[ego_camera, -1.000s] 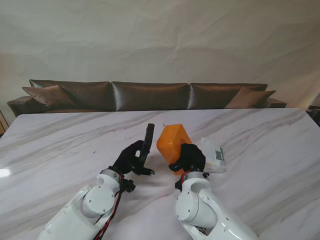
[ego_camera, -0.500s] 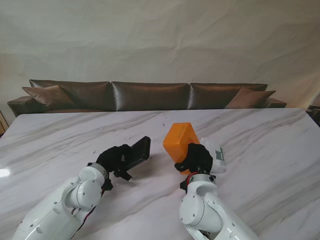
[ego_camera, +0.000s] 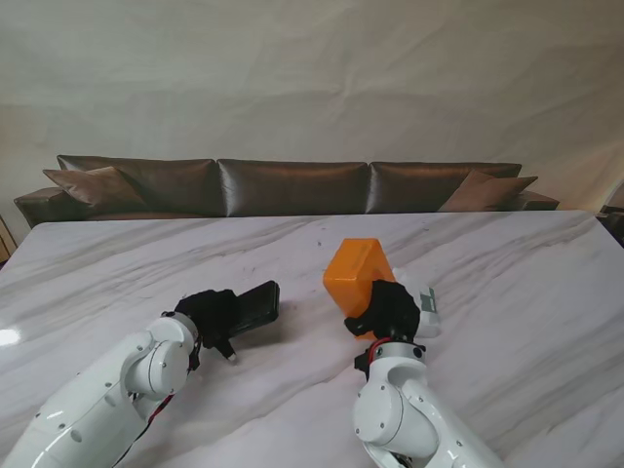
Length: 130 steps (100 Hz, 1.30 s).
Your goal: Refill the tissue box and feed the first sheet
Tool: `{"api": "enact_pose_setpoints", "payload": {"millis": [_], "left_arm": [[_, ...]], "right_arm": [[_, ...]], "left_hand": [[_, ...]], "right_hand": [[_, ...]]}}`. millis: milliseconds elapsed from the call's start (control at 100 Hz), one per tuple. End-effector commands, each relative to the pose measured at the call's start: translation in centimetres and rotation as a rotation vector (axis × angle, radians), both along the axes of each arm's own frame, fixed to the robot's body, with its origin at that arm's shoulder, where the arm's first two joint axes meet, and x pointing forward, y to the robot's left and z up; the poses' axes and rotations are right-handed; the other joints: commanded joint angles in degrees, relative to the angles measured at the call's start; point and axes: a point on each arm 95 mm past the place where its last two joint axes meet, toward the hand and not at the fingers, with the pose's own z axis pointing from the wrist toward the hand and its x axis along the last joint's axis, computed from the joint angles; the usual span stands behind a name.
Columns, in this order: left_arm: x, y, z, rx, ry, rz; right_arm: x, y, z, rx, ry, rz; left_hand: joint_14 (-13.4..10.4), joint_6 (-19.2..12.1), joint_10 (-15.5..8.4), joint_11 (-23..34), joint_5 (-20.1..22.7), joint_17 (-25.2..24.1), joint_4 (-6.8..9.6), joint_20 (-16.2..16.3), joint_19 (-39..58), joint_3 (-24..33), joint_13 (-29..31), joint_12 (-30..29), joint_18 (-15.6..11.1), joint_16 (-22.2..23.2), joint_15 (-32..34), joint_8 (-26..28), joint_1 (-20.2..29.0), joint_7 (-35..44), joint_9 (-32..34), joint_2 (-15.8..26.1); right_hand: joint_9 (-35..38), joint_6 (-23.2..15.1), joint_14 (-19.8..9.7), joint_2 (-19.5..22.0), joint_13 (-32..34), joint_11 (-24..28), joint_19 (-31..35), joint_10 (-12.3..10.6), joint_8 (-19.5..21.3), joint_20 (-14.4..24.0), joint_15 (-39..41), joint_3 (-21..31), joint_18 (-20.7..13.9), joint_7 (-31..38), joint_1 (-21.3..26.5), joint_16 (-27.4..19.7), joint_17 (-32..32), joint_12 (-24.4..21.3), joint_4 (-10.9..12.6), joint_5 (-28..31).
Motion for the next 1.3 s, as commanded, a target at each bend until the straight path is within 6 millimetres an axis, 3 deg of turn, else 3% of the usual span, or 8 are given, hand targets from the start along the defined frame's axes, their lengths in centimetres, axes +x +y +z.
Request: {"api": "enact_pose_setpoints", "payload": {"millis": [0, 190, 210, 290, 310, 360, 650, 1290], "left_arm": [[0.1, 0.6, -0.4, 0.003, 0.021, 0.013], [0.4, 1.3, -1.2, 0.076, 0.019, 0.008], [0.4, 1.4, -1.3, 0.082, 0.022, 0.008], [0.3, 1.7, -1.5, 0.098, 0.033, 0.011], [0.2, 1.7, -1.6, 0.098, 0.036, 0.011], [0.1, 1.8, -1.6, 0.093, 0.052, 0.010], [-1.8, 2.1, -1.4, 0.098, 0.114, -0.033], [-6.7, 1.9, -1.6, 0.136, 0.194, -0.084]], "right_arm": [[-0.1, 0.1, -0.2, 0.009, 0.011, 0.008], [0.0, 0.1, -0.4, 0.015, 0.018, 0.009], [0.0, 0.1, -0.4, 0.015, 0.018, 0.009], [0.0, 0.1, -0.5, 0.015, 0.019, 0.010], [0.0, 0.1, -0.5, 0.016, 0.019, 0.010], [0.0, 0.1, -0.6, 0.017, 0.020, 0.010], [0.2, 0.0, -0.8, 0.021, 0.026, 0.007], [0.4, 0.1, -1.2, 0.030, 0.034, 0.010]], "left_hand": [[-4.10, -25.14, -18.19, 51.61, 20.87, -1.26, -2.07, 0.89, 20.98, 24.52, -2.02, 3.28, -2.34, 0.48, -1.00, 4.14, 10.09, 34.76, 28.42, 27.58], [-4.31, -25.70, -18.39, 50.61, 19.83, -2.36, -3.84, 0.57, 19.72, 23.78, -3.40, 2.80, -2.64, 0.31, -2.49, 2.99, 9.46, 34.42, 27.77, 26.45], [-4.31, -25.82, -18.37, 50.40, 19.61, -2.48, -5.12, 0.55, 19.50, 24.01, -3.53, 2.73, -2.68, 0.48, -2.85, 2.47, 9.34, 34.56, 27.64, 26.18], [-4.18, -25.81, -18.20, 49.14, 18.19, -3.76, -6.98, 0.23, 18.31, 23.12, -5.21, 2.29, -2.96, 0.39, -4.27, 1.59, 8.62, 33.65, 26.44, 25.30], [-4.21, -25.76, -18.20, 48.84, 17.93, -4.02, -8.48, 0.21, 17.92, 23.47, -5.44, 2.33, -2.92, 0.55, -4.74, 1.28, 8.29, 33.74, 26.27, 24.92], [-4.01, -25.68, -18.03, 48.36, 17.37, -4.76, -9.55, 0.13, 17.33, 22.89, -6.31, 2.22, -3.00, 0.59, -5.37, 0.93, 7.59, 33.40, 25.55, 24.66], [-3.87, -24.77, -17.61, 45.55, 13.84, -7.88, -12.05, -0.20, 14.33, 18.56, -10.18, 1.07, -3.58, 0.26, -9.07, -0.75, 2.61, 31.35, 21.76, 25.70], [-3.83, -21.41, -16.32, 41.51, 6.21, -12.61, -12.14, -1.05, 9.56, 11.90, -16.33, -2.04, -4.03, -0.37, -15.50, -3.16, -2.16, 27.23, 14.11, 30.16]], "right_hand": [[6.18, 4.60, 2.45, 4.94, 3.55, 4.34, 12.07, 7.19, 1.07, -0.67, 22.91, 12.78, -11.70, 0.70, 6.25, 2.26, 1.78, 0.49, 6.23, 0.86], [6.19, 4.59, 2.45, 4.98, 3.54, 4.28, 12.07, 7.17, 1.14, -0.76, 22.93, 12.78, -11.70, 0.64, 6.28, 2.19, 1.79, 0.57, 6.18, 0.88], [6.19, 4.59, 2.45, 4.96, 3.54, 4.28, 12.07, 7.17, 1.15, -0.76, 22.94, 12.78, -11.70, 0.64, 6.28, 2.19, 1.79, 0.57, 6.18, 0.88], [6.19, 4.58, 2.44, 4.86, 3.54, 4.27, 12.07, 7.17, 1.17, -0.76, 22.95, 12.78, -11.70, 0.65, 6.26, 2.18, 1.79, 0.58, 6.17, 0.89], [6.19, 4.56, 2.44, 4.90, 3.54, 4.27, 12.07, 7.17, 1.18, -0.76, 22.95, 12.78, -11.70, 0.66, 6.28, 2.18, 1.79, 0.58, 6.18, 0.88], [6.19, 4.53, 2.44, 4.91, 3.54, 4.27, 12.07, 7.17, 1.21, -0.77, 22.95, 12.78, -11.70, 0.66, 6.28, 2.17, 1.79, 0.59, 6.19, 0.87], [6.20, 4.48, 2.44, 4.95, 3.54, 4.26, 12.07, 7.17, 1.26, -0.77, 22.96, 12.78, -11.70, 0.64, 6.27, 2.15, 1.79, 0.60, 6.19, 0.88], [6.19, 4.53, 2.37, 4.89, 3.54, 4.22, 12.07, 7.13, 1.25, -0.77, 22.95, 12.78, -11.70, 0.63, 6.30, 2.13, 1.79, 0.64, 6.19, 0.89]]}}
